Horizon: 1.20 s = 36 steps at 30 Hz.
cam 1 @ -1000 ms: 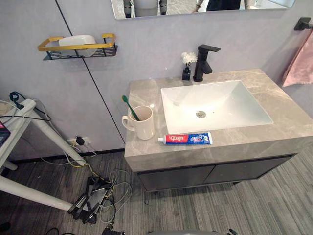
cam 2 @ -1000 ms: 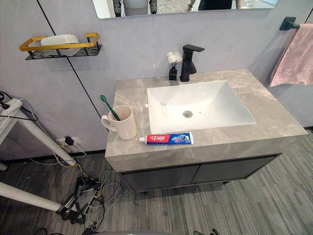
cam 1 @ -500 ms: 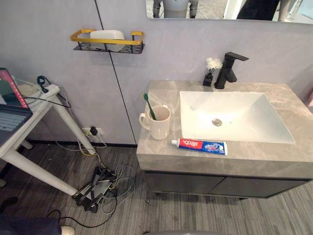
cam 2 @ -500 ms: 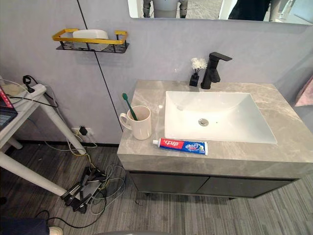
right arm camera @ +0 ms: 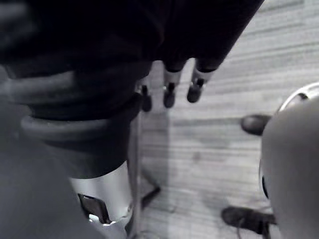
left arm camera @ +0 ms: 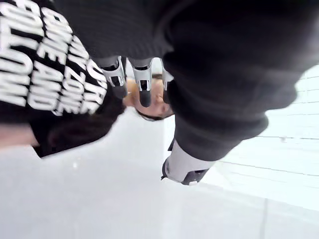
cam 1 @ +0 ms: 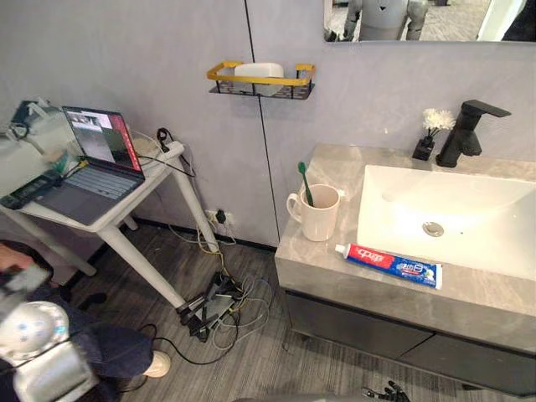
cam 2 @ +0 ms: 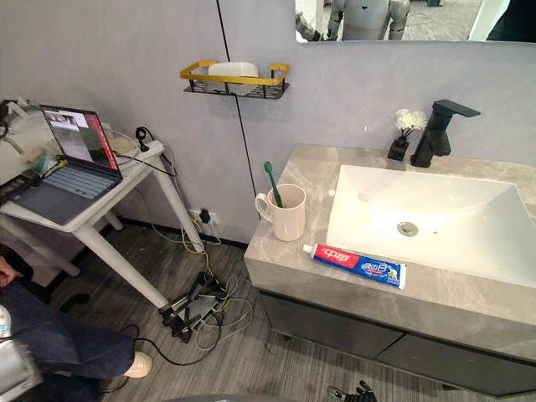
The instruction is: Organize washtable
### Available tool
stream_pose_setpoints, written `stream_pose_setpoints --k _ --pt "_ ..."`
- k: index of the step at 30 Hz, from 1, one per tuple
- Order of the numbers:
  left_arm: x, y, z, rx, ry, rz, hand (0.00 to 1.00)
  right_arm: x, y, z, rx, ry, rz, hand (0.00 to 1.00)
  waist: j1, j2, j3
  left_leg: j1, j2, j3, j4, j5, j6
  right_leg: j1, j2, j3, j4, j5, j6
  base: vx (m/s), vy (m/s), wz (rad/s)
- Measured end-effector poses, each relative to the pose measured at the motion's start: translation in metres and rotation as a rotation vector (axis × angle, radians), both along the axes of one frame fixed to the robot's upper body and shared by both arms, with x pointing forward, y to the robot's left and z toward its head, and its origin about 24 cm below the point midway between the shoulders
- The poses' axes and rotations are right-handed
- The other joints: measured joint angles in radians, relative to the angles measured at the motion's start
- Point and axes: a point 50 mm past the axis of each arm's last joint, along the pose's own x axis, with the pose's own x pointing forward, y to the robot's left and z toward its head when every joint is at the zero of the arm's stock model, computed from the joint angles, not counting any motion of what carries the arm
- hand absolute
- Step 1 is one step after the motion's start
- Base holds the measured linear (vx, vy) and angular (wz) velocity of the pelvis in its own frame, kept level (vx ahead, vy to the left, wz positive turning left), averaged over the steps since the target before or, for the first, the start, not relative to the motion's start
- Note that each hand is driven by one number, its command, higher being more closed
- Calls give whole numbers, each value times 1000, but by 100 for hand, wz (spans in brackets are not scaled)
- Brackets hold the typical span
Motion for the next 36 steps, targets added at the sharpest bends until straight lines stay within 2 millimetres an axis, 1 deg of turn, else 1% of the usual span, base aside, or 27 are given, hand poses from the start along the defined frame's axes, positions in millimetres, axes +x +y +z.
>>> stream_pose_setpoints --k 1,2,3,4,6,7,8,9,11,12,14,16,17,19,21,22,24,25,26,28,29,33,36 --pt "5 -28 12 70 -34 -140 0 4 3 1 5 -18 0 0 -1 -2 1 0 2 0 3 0 0 -1 0 1 4 -3 -4 -63 12 -4" --pt "6 -38 16 94 -47 -198 0 5 4 1 7 -21 1 0 -2 -3 0 0 3 0 4 0 0 -1 0 2 4 -3 -4 -83 4 -3" --pt "7 -57 22 144 -62 -309 0 6 5 1 9 -23 5 0 -3 -5 -1 0 10 1 4 0 0 -1 1 4 7 -4 -4 -68 -9 -3" --pt "8 -64 25 167 -67 -354 0 7 5 1 9 -27 5 0 -5 -5 -1 2 10 3 3 0 0 -2 1 6 10 -5 -5 -78 -4 -7" --pt "10 -90 34 264 -84 -536 0 3 7 1 21 -27 -3 0 -9 -6 -1 10 14 13 0 0 0 -4 0 14 23 -11 -7 -66 10 -8" --pt "11 -98 36 286 -91 -597 0 3 7 1 21 -26 -1 0 -11 -7 -2 11 15 14 0 0 0 -5 0 14 23 -12 -9 -74 15 -3" --pt "12 -113 40 324 -105 -723 0 4 7 1 22 -25 8 0 -12 -8 -2 11 16 16 -1 3 0 -6 0 15 23 -12 -9 -60 12 -1" --pt "12 -124 40 346 -108 -809 0 3 7 1 23 -22 13 0 -16 -7 -3 11 16 16 -4 6 -1 -8 0 15 23 -12 -9 -72 8 -3" --pt "14 -140 40 376 -98 -953 0 4 7 1 28 -21 15 0 -31 -3 -6 11 20 20 -26 20 -9 -21 3 22 23 -11 -7 -36 0 -7" --pt "18 -147 40 382 -90 -1018 0 4 7 1 29 -22 16 0 -33 -2 -6 21 23 26 -46 33 -6 -24 4 30 21 -4 2 -7 -1 -14" --pt "25 -155 38 383 -69 -1085 0 3 7 0 35 -11 18 0 -32 -3 -7 34 26 36 -52 34 -7 -21 7 44 21 -3 3 9 -9 -22" --pt "35 -175 32 395 -24 -1209 0 5 8 -1 50 -2 25 0 -37 -4 -8 39 27 48 -52 34 -7 -22 11 60 18 -1 4 20 -11 -20" --pt "37 -181 31 408 -10 -1240 0 5 8 -2 51 -1 26 0 -39 -4 -8 39 27 51 -52 34 -7 -22 12 62 17 1 3 25 1 -14" --pt "44 -200 23 479 66 -1342 0 8 7 -2 55 3 31 0 -58 -4 -8 39 29 61 -56 34 -7 -22 15 71 2 9 4 21 -2 -13" --pt "52 -218 17 548 137 -1421 0 8 7 -3 56 10 33 0 -58 -4 -8 39 33 69 -60 34 -7 -24 20 79 -8 14 3 8 -7 -14" --pt "59 -227 13 602 196 -1458 0 9 4 -3 51 16 35 0 -60 -2 -9 39 34 74 -61 34 -7 -24 21 84 -13 17 2 5 -9 -12" --pt "66 -233 9 640 242 -1473 0 9 3 -3 47 20 36 0 -67 2 -11 40 34 76 -61 34 -7 -26 21 89 -14 17 2 3 -7 -8" --pt "74 -236 8 654 276 -1471 0 10 1 -2 41 18 38 0 -82 4 -13 39 34 76 -61 34 -7 -26 21 90 -14 17 2 2 -4 -4" --pt "78 -238 6 658 291 -1470 0 11 0 -2 38 18 41 0 -87 4 -12 39 34 77 -61 34 -7 -27 21 91 -14 17 2 -5 -5 -4" --pt "91 -246 0 670 361 -1468 0 12 -2 -1 30 20 60 0 -98 6 -13 39 35 79 -61 34 -7 -29 21 95 -14 18 1 -15 -4 -5" --pt "96 -249 -5 668 399 -1463 0 13 -3 -1 27 16 62 0 -113 6 -13 39 35 81 -61 34 -7 -31 21 97 -13 18 1 -18 -1 -6" --pt "102 -261 -15 689 464 -1470 0 11 -8 0 16 23 63 0 -126 8 -11 39 35 89 -61 32 -5 -40 20 119 -16 24 2 -22 5 -15" --pt "106 -262 -21 700 504 -1471 0 8 -9 -1 15 33 61 0 -144 8 -10 43 35 93 -61 31 -4 -40 19 124 -16 26 3 -15 3 -4"
